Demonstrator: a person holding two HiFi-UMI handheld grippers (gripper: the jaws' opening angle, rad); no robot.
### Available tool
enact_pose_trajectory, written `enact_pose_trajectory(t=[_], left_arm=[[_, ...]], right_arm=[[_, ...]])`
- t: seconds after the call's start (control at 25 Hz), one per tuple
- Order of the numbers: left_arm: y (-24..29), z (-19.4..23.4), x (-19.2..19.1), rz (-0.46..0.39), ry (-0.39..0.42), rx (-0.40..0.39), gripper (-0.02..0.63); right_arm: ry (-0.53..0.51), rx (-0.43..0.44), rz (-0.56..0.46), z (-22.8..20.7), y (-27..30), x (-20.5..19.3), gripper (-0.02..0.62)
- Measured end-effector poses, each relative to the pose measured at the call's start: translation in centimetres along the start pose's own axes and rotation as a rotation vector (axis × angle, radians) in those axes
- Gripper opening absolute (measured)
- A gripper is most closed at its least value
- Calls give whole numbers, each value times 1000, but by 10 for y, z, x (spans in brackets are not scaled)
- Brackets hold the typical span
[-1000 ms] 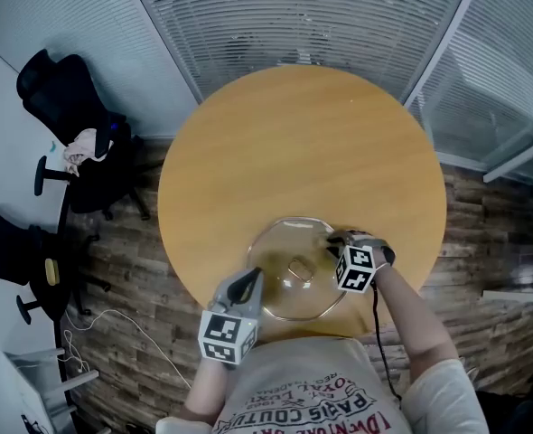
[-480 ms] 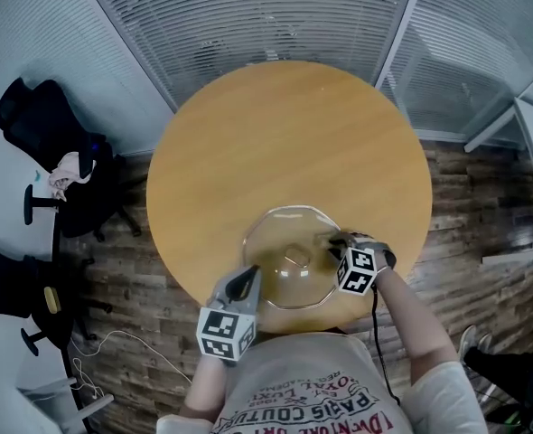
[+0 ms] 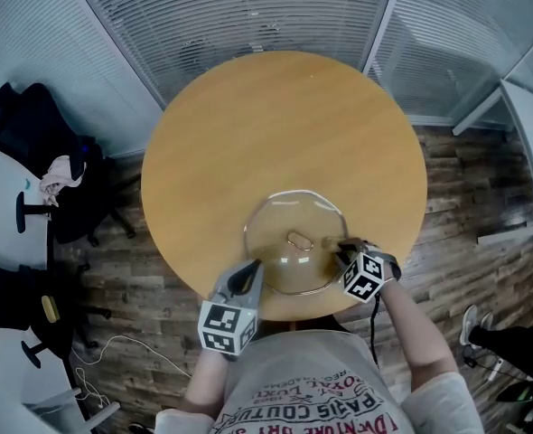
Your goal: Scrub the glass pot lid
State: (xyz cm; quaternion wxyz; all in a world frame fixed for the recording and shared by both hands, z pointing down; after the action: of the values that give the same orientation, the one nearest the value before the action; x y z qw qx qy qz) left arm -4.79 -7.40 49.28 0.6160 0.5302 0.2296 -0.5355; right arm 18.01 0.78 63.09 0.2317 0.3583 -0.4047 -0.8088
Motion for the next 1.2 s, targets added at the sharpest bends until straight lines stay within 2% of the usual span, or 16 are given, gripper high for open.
enact_pose_trajectory(t=[0.36,0.64,0.8,1.04,1.2], left_arm=[[-18,8,-31,42,-14,-35,8],[-30,12,-41,59,-1,-67,8],[-37,14,-48,66,-6,-74,8],[-50,27,-56,63,-27,-61,8],[-58,27,-58,55,-30,-48,8]], right_arm=[[111,-29,62,46,-20,0,64],[280,-4,105,75,-31,13,64],[324,-15,124,92,-35,21,66],[404,13,138,114,-34,47,64],[416,68,117,129,-35,62,65]])
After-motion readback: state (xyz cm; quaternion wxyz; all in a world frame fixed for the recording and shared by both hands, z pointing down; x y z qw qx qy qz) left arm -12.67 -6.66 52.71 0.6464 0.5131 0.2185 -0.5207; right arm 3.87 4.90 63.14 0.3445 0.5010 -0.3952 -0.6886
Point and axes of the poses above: the fingertips, and each gripper's own axes: y forward along the fingers, z to its left, x out of its top, the point moved 6 cm from there along -y, backward along the fingers, and after that the axes turned 15 degrees about -x, right-handed, at the moved point
